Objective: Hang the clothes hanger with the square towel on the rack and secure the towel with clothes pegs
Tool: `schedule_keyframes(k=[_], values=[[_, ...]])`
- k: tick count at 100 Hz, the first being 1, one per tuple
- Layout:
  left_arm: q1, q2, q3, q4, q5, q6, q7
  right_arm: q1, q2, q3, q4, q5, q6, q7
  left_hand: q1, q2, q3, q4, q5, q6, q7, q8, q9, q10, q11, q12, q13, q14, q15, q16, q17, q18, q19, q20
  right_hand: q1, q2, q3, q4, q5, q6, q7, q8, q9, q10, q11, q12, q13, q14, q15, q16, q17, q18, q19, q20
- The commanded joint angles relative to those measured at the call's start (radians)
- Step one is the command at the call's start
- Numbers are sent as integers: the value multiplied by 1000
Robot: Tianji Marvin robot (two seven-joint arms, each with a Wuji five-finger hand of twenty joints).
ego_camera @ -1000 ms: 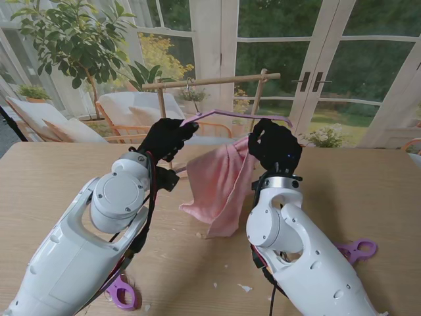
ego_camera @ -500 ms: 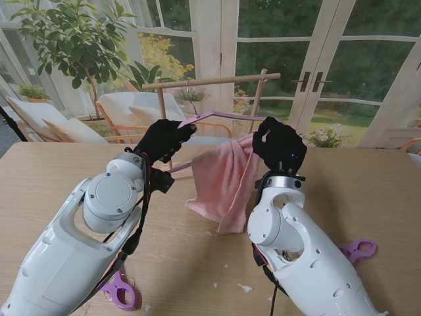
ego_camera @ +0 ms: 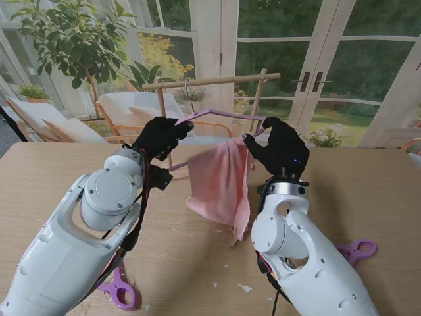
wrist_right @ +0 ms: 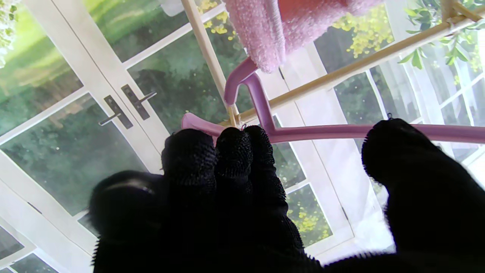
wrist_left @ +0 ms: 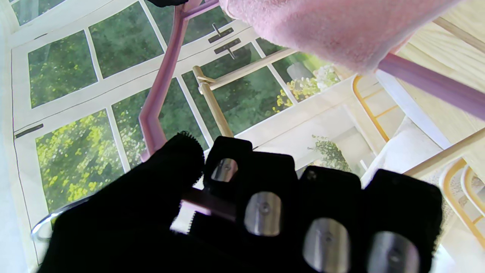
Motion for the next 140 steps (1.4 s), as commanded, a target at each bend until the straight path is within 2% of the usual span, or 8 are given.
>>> schedule_keyframes(k=[1, 27, 45, 55, 69, 94, 107, 140], values=[[-5, -7, -2, -14, -1, 4, -7, -24, -2, -3, -19, -6, -10, 9, -26, 8, -7, 3, 46, 32, 21, 39, 48, -36, 55, 17, 39, 5, 121, 7, 29, -13, 304, 78, 9, 36, -26, 67, -22, 27, -11, -11, -42, 8, -24, -15, -41, 67, -26, 6, -22, -34, 43, 375], [-10, -16, -2, -15, -4, 9, 19, -81, 15, -22, -31, -28, -77, 32, -23, 10, -11, 3, 47, 31, 22, 39, 49, -35, 56, 17, 39, 5, 122, 7, 28, -13, 304, 78, 205, 10, 172, 99, -11, -133, 21, 39, -95, 38, -207, -128, -156, 107, -215, -41, -216, 99, -137, 474], [-15, -21, 6, -18, -8, 17, 28, -72, 25, -61, -4, -59, -87, 55, -22, 12, -12, 4, 46, 31, 22, 39, 49, -36, 56, 17, 39, 5, 121, 7, 28, -13, 304, 78, 243, -113, 212, 22, 58, -163, 89, -45, -72, -3, -155, -83, -151, 70, -159, -5, -220, 35, -97, 512], [-15, -23, 10, -24, -12, 22, 34, -47, 24, -85, 26, -68, -82, 49, -20, 12, -15, 4, 46, 31, 23, 39, 48, -36, 56, 17, 39, 3, 122, 7, 29, -14, 304, 78, 163, -153, 221, 49, 106, -111, 57, 76, -62, 9, -93, -18, -138, 50, -97, 25, -194, -14, -43, 512], [-17, -27, 19, -31, -20, 32, 39, -15, 18, -114, 65, -73, -74, 30, -18, 13, -16, 5, 46, 31, 22, 39, 49, -37, 56, 16, 39, 2, 122, 6, 29, -16, 304, 78, 155, -187, 184, 29, 103, -113, 87, 120, -62, 10, -46, 22, -130, 30, -35, 53, -161, -50, -7, 511], [-24, -23, 36, -33, -8, 42, 23, 13, 6, -130, 112, -92, -81, -52, -15, 16, -26, 6, 46, 28, 23, 39, 48, -42, 57, 14, 40, -5, 122, 5, 31, -26, 304, 76, 185, -187, 238, 39, -36, -331, 63, 151, -60, -97, 15, 84, -107, 1, 11, 72, -138, -85, 13, 510], [-23, -23, 38, -35, -3, 55, 19, 10, 4, -126, 112, -98, -104, -83, -13, 16, -27, 7, 45, 29, 22, 39, 48, -42, 57, 13, 40, -4, 122, 4, 31, -27, 304, 75, 241, -211, 256, -28, -44, -413, 139, 205, -38, -107, 16, 87, -86, -5, 18, 67, -122, -92, 22, 499], [-16, -16, 42, -34, -3, 38, 3, 37, 8, -133, 113, -110, -91, -57, -12, 16, -29, 8, 45, 29, 22, 39, 48, -42, 57, 13, 40, -5, 122, 4, 31, -27, 304, 74, 275, -209, 279, -20, 1, -412, -18, 82, 8, -106, 5, 66, -58, 3, 20, 62, -121, -83, 27, 493]])
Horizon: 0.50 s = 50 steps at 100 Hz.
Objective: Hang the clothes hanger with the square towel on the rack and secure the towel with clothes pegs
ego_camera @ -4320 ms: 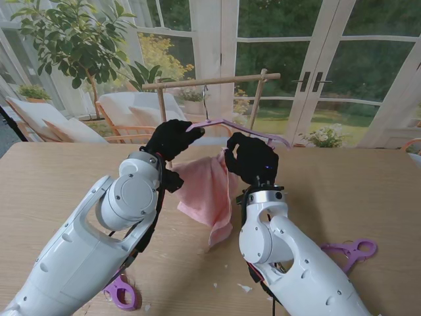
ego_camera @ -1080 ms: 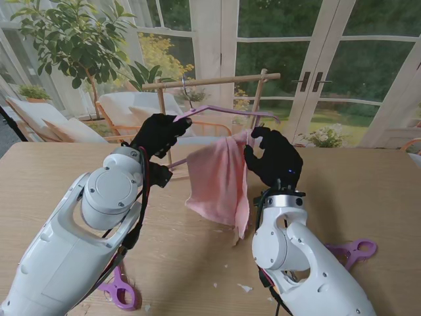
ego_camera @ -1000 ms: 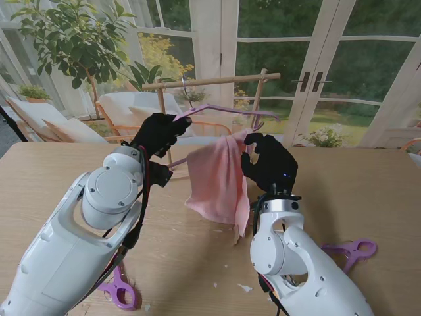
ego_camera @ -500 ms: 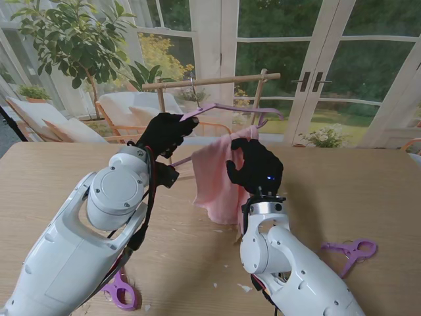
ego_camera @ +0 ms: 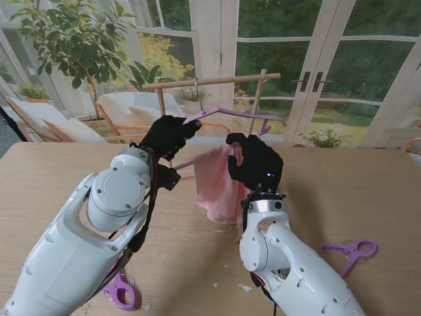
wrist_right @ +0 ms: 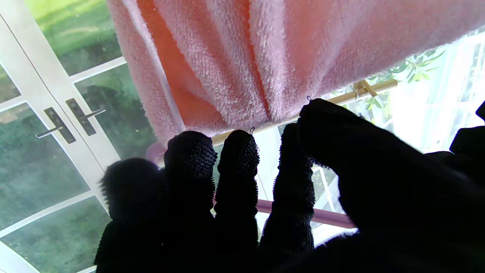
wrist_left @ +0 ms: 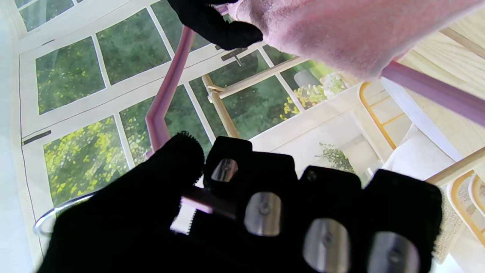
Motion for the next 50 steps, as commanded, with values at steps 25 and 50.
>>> schedule_keyframes(k=[25, 50], values=[[0, 1, 6, -3, -6, -19, -26, 32, -5, -11, 6, -7, 24, 37, -12, 16, -29, 8, 45, 29, 23, 38, 48, -42, 57, 13, 40, -6, 122, 3, 31, -28, 304, 71, 72, -68, 34, -65, 75, -68, 46, -87, 58, -35, 64, 34, 69, -7, 95, 29, 48, -80, 120, 495], [-1, 2, 6, -1, -8, -25, -30, 45, -5, -20, 16, -5, 34, 52, -12, 15, -29, 8, 46, 29, 22, 38, 48, -42, 57, 12, 40, -5, 122, 3, 32, -29, 304, 70, 121, -102, 14, -104, 154, -116, 252, -147, 106, -40, 98, 91, 124, -17, 149, 84, 88, -87, 148, 486]])
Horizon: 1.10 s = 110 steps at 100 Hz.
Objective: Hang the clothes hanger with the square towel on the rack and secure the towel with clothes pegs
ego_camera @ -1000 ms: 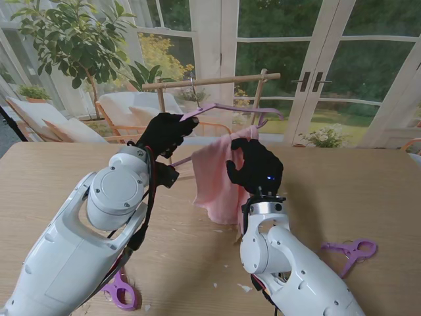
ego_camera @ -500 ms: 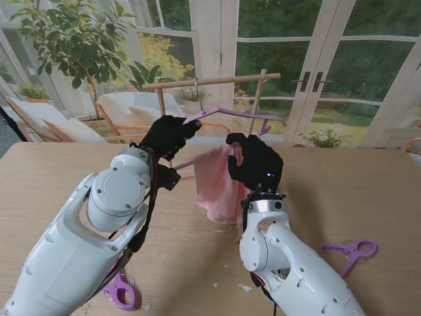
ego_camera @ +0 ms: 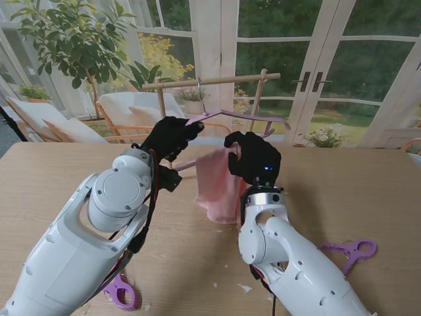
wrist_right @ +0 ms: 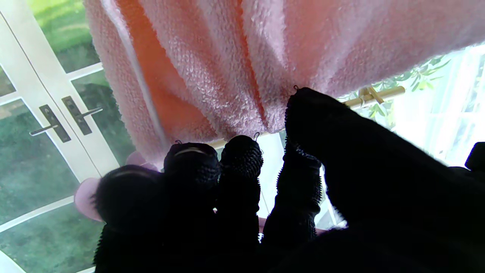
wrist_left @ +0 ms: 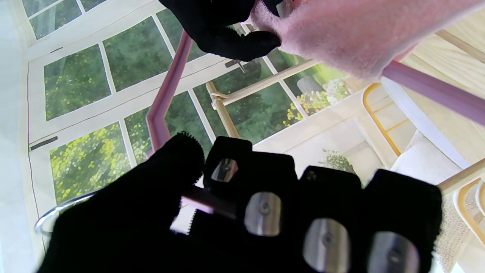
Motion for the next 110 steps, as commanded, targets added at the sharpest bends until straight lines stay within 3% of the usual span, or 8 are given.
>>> schedule_keyframes(k=[1, 23, 50, 67, 88, 110], values=[[-1, -2, 0, -4, -2, -5, -16, 0, -7, -3, 0, 1, 3, 12, -12, 16, -30, 8, 46, 29, 22, 38, 48, -42, 57, 12, 40, -6, 122, 3, 32, -29, 304, 70, 33, -28, 7, -44, 32, -54, 51, 12, 14, -29, 34, 17, 38, 10, 61, 23, 8, -85, 107, 486], [-4, -3, 5, 2, 1, -7, -17, 6, -11, -7, 2, 8, -1, 2, -12, 15, -28, 9, 46, 28, 22, 38, 48, -42, 57, 12, 40, -6, 122, 3, 32, -30, 304, 70, 32, 13, -8, -35, 119, -37, 121, 30, 27, -22, 40, 24, 52, 9, 73, 26, 21, -86, 116, 480], [-7, -3, 11, 7, 4, -5, -17, 3, -8, -7, -26, 6, -13, 14, -13, 15, -27, 9, 46, 29, 22, 38, 48, -42, 57, 12, 40, -6, 122, 2, 32, -30, 304, 70, 26, 42, 68, 30, 65, 68, 142, 159, 11, -47, 65, 71, 58, -19, 81, 37, 32, -114, 124, 472], [-10, -3, 13, 9, 6, -3, -17, 3, -6, -12, -41, 5, -24, 25, -12, 14, -27, 8, 46, 28, 22, 38, 48, -42, 57, 12, 40, -6, 122, 2, 32, -30, 304, 70, 21, 33, 110, 54, 64, 102, 147, 200, 6, -38, 70, 79, 58, -19, 80, 39, 32, -118, 125, 470], [-20, -8, 30, 13, -2, -3, -13, 17, -4, -41, -58, 15, -34, 67, -12, 15, -28, 8, 46, 28, 22, 38, 48, -42, 57, 12, 40, -5, 122, 2, 32, -30, 304, 70, 15, 41, 119, 57, 57, 148, 146, 221, 2, -22, 73, 79, 56, -16, 83, 43, 34, -114, 128, 471], [-30, -10, 43, 13, -6, -2, -13, 40, -17, -82, -52, 31, -45, 51, -13, 18, -30, 8, 45, 28, 22, 38, 48, -42, 57, 12, 40, -8, 122, 2, 32, -32, 304, 69, 14, 48, 107, 47, 56, 169, 139, 225, 9, -12, 73, 70, 68, -18, 89, 47, 52, -116, 134, 469]])
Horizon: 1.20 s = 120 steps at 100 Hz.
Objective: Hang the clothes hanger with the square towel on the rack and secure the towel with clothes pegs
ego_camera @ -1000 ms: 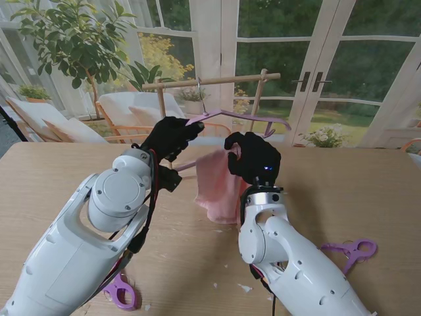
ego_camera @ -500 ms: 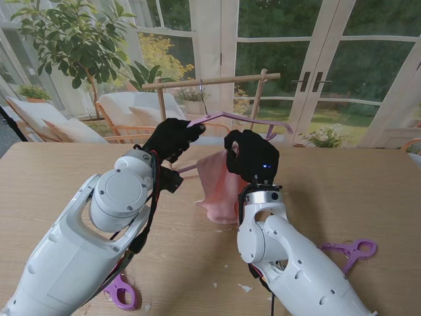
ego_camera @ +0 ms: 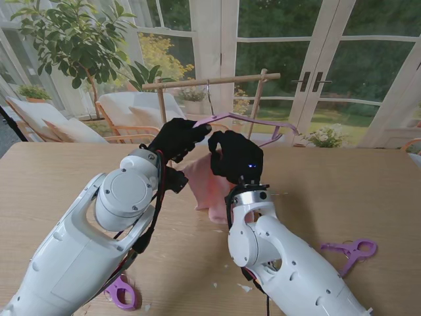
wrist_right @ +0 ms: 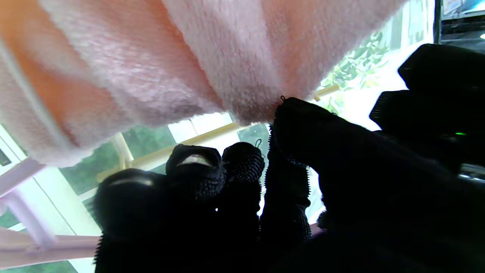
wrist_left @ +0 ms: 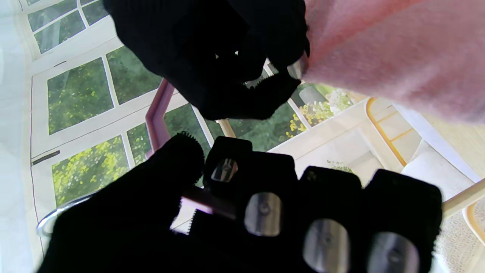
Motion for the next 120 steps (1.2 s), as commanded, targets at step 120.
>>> schedule_keyframes(k=[120], values=[[-14, -9, -28, -8, -23, 23, -17, -30, 33, 51, -57, -68, 54, 182, -11, 17, -31, 9, 46, 29, 22, 38, 48, -42, 57, 12, 40, -7, 119, 2, 32, -33, 304, 69, -82, -8, -77, 32, -63, -76, -394, -241, 106, -82, 63, 29, 163, -42, 157, 35, 158, -165, 212, 423]])
